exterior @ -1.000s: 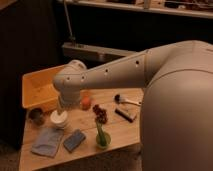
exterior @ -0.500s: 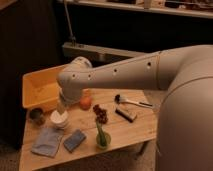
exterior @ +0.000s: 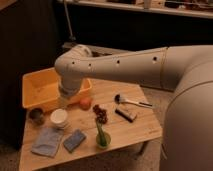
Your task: Wipe tray with sponge
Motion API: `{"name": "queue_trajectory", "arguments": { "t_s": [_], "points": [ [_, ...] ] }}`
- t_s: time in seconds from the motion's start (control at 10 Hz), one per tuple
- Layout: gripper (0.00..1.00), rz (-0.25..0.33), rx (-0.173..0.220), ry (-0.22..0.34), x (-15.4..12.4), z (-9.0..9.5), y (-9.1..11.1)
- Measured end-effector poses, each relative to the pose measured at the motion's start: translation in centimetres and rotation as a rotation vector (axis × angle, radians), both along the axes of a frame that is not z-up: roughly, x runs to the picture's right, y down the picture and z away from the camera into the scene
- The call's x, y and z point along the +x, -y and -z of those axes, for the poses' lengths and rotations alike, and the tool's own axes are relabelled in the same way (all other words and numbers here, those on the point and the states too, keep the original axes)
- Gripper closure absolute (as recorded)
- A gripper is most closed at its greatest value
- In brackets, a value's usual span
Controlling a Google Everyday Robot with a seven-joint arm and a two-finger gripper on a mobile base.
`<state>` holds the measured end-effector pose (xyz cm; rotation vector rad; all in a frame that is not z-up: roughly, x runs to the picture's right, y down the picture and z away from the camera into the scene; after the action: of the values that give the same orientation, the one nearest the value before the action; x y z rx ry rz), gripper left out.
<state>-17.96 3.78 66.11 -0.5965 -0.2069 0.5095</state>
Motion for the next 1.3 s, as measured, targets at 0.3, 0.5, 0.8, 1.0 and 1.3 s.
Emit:
{"name": "queue_trajectory", "arguments": {
  "t_s": [0.3, 0.5, 0.8, 1.0, 1.3],
  "points": [
    [0.35, 0.071, 0.006, 0.236, 1.2, 0.7, -1.6],
    [0.35, 0.207, 0.063, 0.501, 2.8, 1.9, -3.2],
    [0.35, 0.296, 0.189, 0.752, 4.7, 3.6, -3.7],
    [0.35, 0.324, 0.233, 0.791, 4.7, 3.9, -3.9],
    [0.35, 0.529, 0.378, 0.822, 2.5, 6.4, -5.4]
  ]
}}
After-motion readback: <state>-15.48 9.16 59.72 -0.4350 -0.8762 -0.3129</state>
